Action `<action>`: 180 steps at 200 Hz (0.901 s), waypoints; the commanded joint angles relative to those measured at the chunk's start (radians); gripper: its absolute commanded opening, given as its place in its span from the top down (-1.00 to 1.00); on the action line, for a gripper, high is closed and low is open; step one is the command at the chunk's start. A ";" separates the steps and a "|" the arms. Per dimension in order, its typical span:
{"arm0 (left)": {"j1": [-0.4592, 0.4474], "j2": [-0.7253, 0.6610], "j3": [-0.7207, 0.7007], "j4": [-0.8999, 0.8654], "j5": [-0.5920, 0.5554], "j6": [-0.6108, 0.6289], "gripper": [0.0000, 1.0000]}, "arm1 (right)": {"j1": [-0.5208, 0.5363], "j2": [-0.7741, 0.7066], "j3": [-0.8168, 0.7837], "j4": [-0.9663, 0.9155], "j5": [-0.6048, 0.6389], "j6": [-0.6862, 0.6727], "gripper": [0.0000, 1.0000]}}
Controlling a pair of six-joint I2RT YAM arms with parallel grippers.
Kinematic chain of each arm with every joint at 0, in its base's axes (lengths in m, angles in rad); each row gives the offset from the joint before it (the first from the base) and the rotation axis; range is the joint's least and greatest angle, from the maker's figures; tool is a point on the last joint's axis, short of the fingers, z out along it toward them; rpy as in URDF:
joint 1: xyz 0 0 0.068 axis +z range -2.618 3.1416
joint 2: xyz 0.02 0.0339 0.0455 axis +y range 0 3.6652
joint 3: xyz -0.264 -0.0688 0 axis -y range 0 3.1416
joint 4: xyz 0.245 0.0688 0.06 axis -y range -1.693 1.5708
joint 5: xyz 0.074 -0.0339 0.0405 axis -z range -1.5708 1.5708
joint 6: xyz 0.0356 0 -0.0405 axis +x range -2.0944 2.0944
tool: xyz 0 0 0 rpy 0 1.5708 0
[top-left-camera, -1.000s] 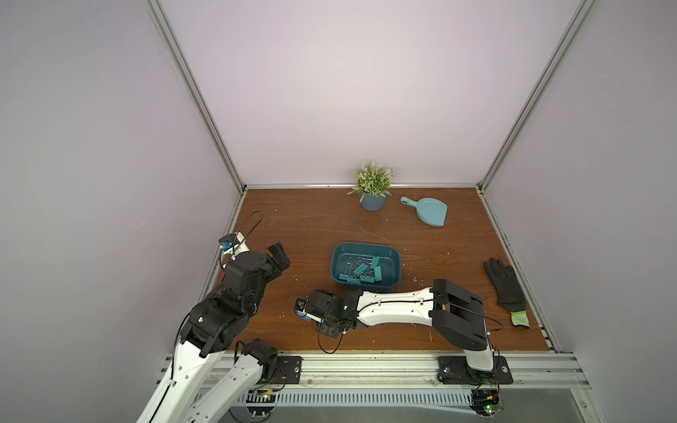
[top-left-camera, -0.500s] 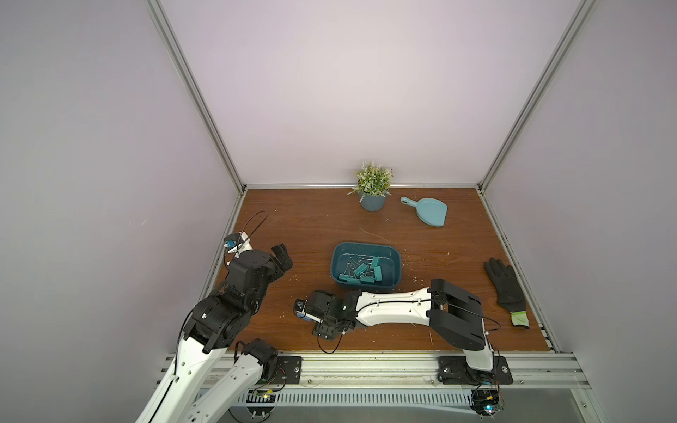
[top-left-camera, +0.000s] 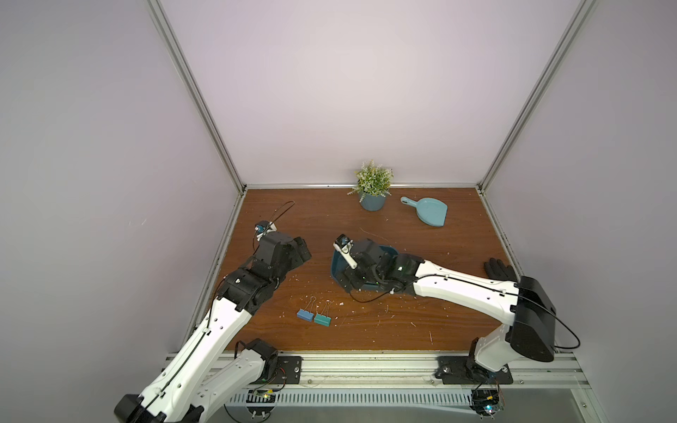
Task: Take out the binder clips from the storage box
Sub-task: Place the binder clip at the center of the board, then pick up the binder clip from the storage box.
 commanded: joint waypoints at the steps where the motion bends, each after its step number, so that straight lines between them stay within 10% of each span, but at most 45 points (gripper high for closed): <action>1: -0.011 0.083 -0.009 0.073 0.082 -0.022 -0.84 | -0.053 -0.072 -0.063 -0.021 0.076 0.099 -0.98; 180: -0.231 0.818 0.220 0.242 0.405 0.442 -0.07 | -0.473 -0.244 -0.254 0.035 -0.173 0.223 -0.99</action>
